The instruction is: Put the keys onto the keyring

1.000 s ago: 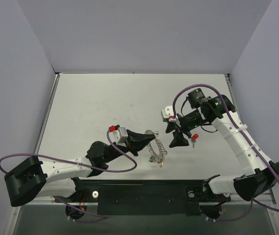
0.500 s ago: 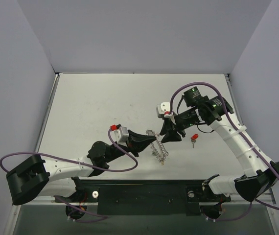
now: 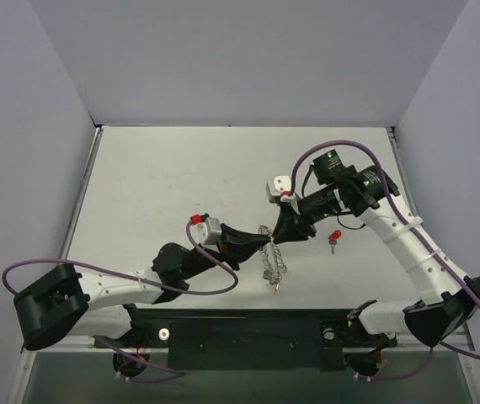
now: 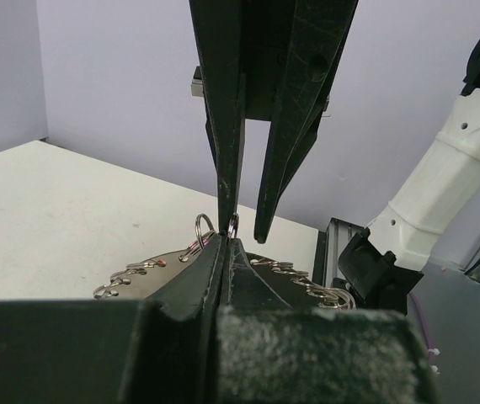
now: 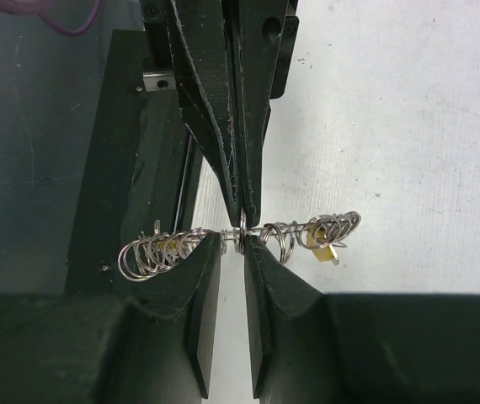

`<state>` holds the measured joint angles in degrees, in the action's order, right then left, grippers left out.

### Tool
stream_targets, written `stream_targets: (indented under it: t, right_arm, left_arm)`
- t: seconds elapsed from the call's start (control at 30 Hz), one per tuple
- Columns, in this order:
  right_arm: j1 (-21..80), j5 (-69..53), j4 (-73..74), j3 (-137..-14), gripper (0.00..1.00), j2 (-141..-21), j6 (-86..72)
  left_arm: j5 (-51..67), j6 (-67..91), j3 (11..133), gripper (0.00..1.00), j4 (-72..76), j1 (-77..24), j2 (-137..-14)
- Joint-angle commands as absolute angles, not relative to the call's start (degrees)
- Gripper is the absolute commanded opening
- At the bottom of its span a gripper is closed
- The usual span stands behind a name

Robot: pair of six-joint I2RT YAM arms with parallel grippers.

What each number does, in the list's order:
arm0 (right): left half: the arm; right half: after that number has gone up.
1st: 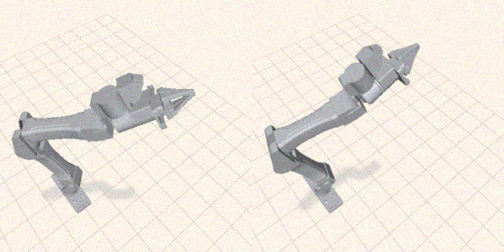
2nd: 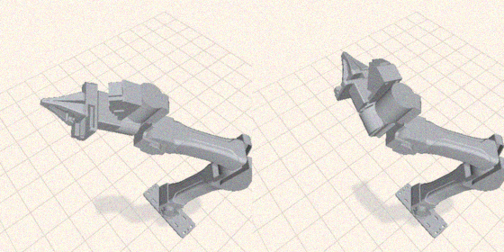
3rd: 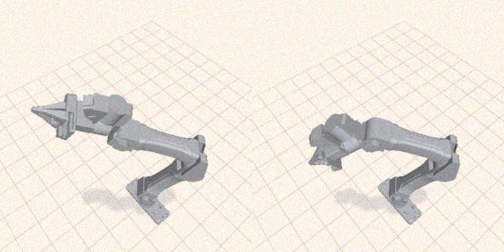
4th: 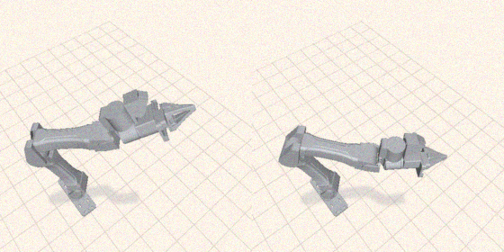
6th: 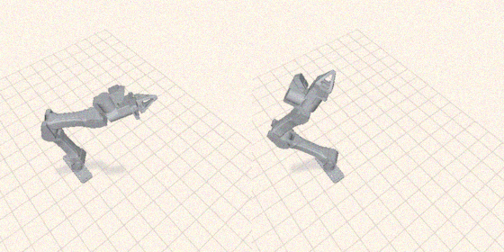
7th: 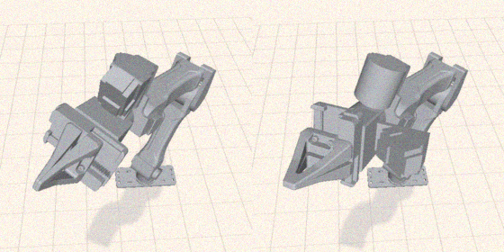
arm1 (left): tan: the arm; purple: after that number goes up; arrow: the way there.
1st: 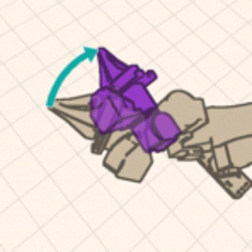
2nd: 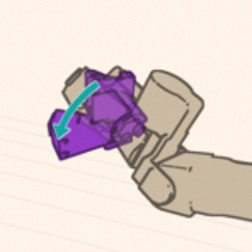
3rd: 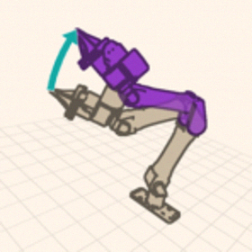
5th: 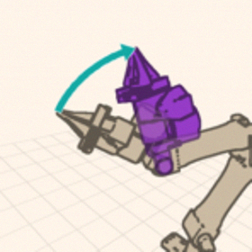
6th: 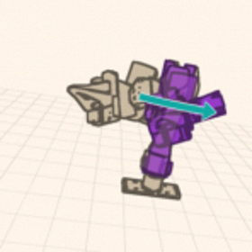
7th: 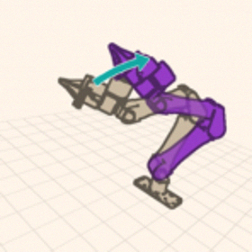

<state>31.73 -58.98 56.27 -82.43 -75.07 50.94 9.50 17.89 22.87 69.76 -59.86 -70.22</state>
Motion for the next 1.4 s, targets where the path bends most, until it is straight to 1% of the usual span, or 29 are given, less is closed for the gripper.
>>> stream_targets:
  t: [0.0, 0.07, 0.13, 0.17, 0.7, 1.13, 1.17, 1.2, 1.23, 1.27, 1.3, 1.37]
  right_arm:
    - [32.5, -61.3, 57.0, -81.4, 0.12, -75.4, 50.7]
    - [32.6, -61.2, 56.9, -81.1, 0.09, -75.4, 50.8]
    - [32.8, -60.8, 57.0, -80.8, 0.02, -75.2, 51.1]
    - [32.9, -60.7, 57.0, -80.6, 0.00, -75.2, 51.2]
    - [33.0, -56.8, 57.1, -83.1, 0.00, -76.2, 47.2]
    - [33.0, -57.8, 57.1, -83.6, 0.00, -78.0, 45.2]
    - [33.0, -58.3, 57.0, -83.5, 0.12, -78.0, 45.1]
    - [32.7, -59.1, 57.2, -83.4, 0.20, -78.0, 45.1]
    - [32.6, -59.6, 57.2, -83.2, 0.34, -77.8, 45.2]
    - [32.3, -59.9, 57.2, -83.2, 0.39, -77.4, 45.1]
    - [32.2, -59.9, 57.2, -83.2, 0.41, -77.2, 45.1]
    - [31.7, -60.0, 57.2, -83.0, 0.42, -76.6, 45.3]
  left_arm:
    - [9.2, 18.8, 23.5, 0.00, 77.3, -59.5, -70.0]
    - [8.8, 19.0, 23.3, 0.00, 77.4, -59.5, -69.9]
    - [8.6, 19.1, 23.1, 0.00, 77.6, -59.5, -69.8]
    - [8.6, 19.0, 23.1, 0.00, 77.6, -59.5, -69.8]
    - [9.3, 20.9, 23.3, 0.00, 76.7, -59.5, -70.2]
    - [9.7, 21.5, 22.8, 0.00, 76.4, -59.5, -69.6]
    - [9.6, 21.7, 22.5, 0.00, 76.6, -59.5, -69.5]
    - [9.3, 21.8, 22.3, 0.00, 77.1, -59.5, -69.4]
    - [9.4, 21.7, 21.9, 0.00, 77.3, -59.5, -69.4]
    - [9.3, 21.9, 21.7, 0.00, 77.8, -59.4, -69.3]
    - [9.3, 22.1, 21.4, 0.00, 77.9, -59.4, -69.1]
    - [9.8, 22.0, 21.0, 0.00, 77.9, -59.3, -68.6]
